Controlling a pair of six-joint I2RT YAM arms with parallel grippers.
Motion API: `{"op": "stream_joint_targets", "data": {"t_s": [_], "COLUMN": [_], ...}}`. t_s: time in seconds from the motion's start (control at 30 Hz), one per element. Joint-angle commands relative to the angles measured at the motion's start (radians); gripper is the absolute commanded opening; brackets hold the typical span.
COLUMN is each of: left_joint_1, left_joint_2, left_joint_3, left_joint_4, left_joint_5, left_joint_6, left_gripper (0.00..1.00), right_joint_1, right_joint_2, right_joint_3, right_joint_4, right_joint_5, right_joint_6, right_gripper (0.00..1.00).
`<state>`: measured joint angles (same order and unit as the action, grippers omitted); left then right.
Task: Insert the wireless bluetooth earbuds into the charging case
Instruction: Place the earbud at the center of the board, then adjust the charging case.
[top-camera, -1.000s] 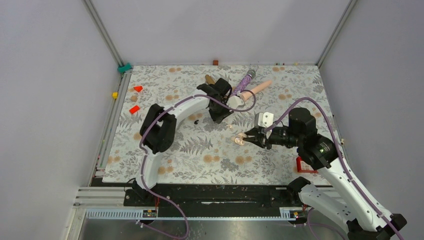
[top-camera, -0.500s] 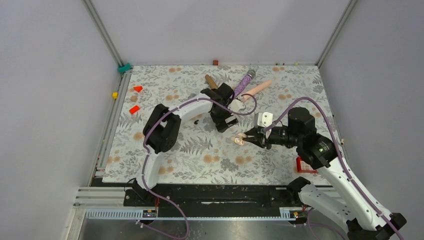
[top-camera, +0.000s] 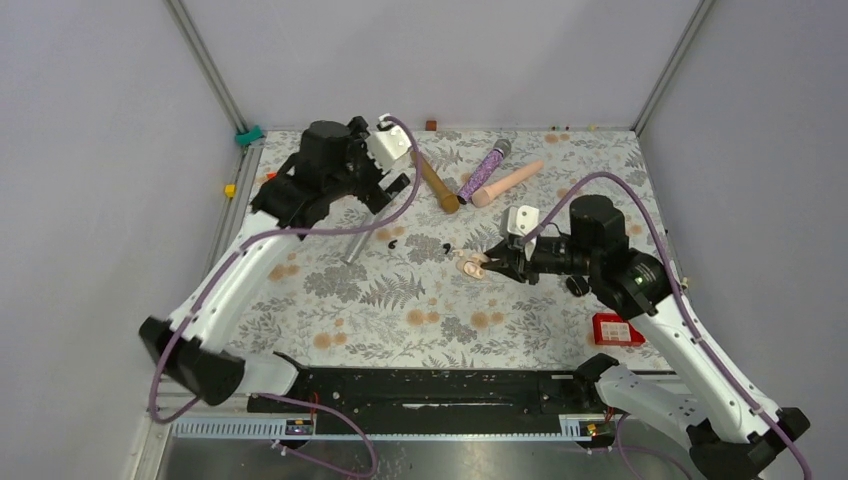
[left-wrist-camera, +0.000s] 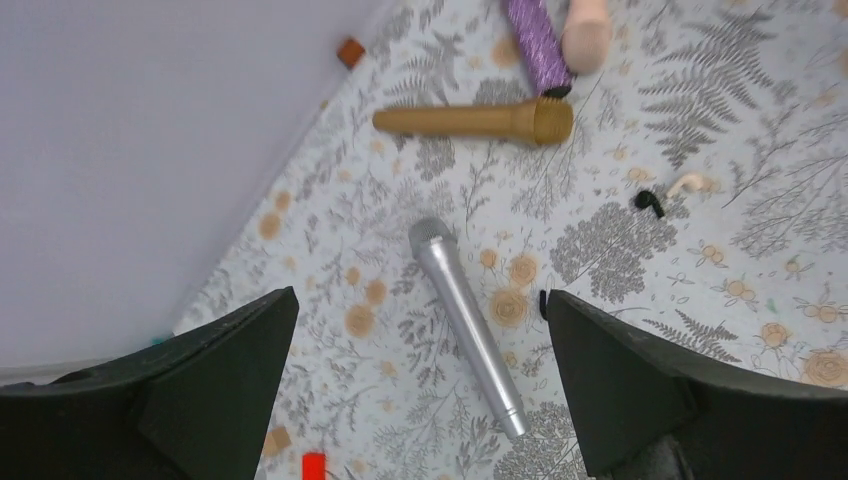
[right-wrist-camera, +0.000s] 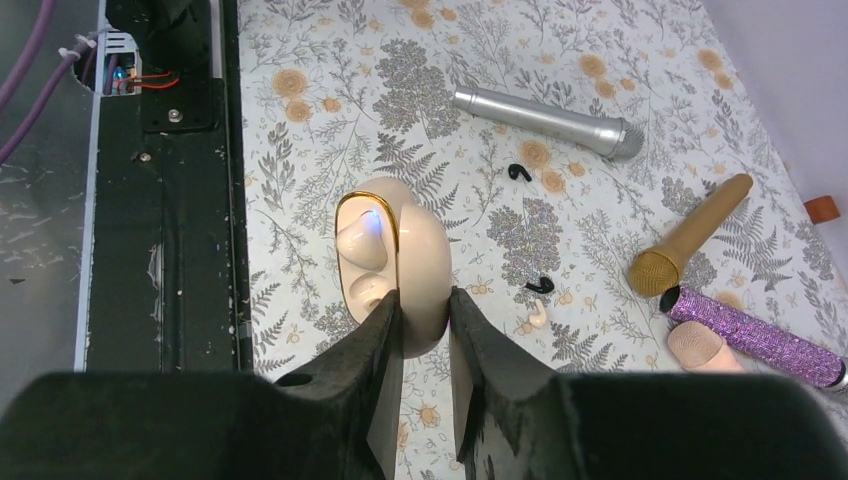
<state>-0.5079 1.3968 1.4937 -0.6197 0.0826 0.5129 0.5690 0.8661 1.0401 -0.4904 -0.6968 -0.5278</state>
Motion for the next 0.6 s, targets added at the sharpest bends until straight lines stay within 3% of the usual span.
{"op": "stream_joint_targets", "data": {"t_s": [0.0, 0.2, 0.4, 0.57], "left_joint_1": [-0.022, -0.023, -0.023, -0.026], "left_joint_2": [-0.087, -0.074, -0.143, -0.166], "left_joint_3": [-0.099, -0.186, -0.293, -0.304], "left_joint_4": [0.050, 0.121, 0.111, 0.009], "left_joint_5": [0.096, 0.337, 0.756, 0.957], "left_joint_6": [0.056, -0.080, 0.096, 0.216], "left_gripper": [0.98, 0.99, 0.98, 0.99], "right_joint_1": [-0.006, -0.006, -0.006, -0.006], "right_joint_2": [0.067, 0.088, 0.077, 0.088], "right_joint_3": [0.075, 0.083, 0.067, 0.008], "right_joint_4": [-0.008, 0.053, 0.094, 0.187], "right_joint_5": [0.025, 0.013, -0.021, -0.066], "right_joint_6": [-0.036, -0.010, 0.009, 0.079], "right_gripper": [0.16, 0.15, 0.16, 0.16]}}
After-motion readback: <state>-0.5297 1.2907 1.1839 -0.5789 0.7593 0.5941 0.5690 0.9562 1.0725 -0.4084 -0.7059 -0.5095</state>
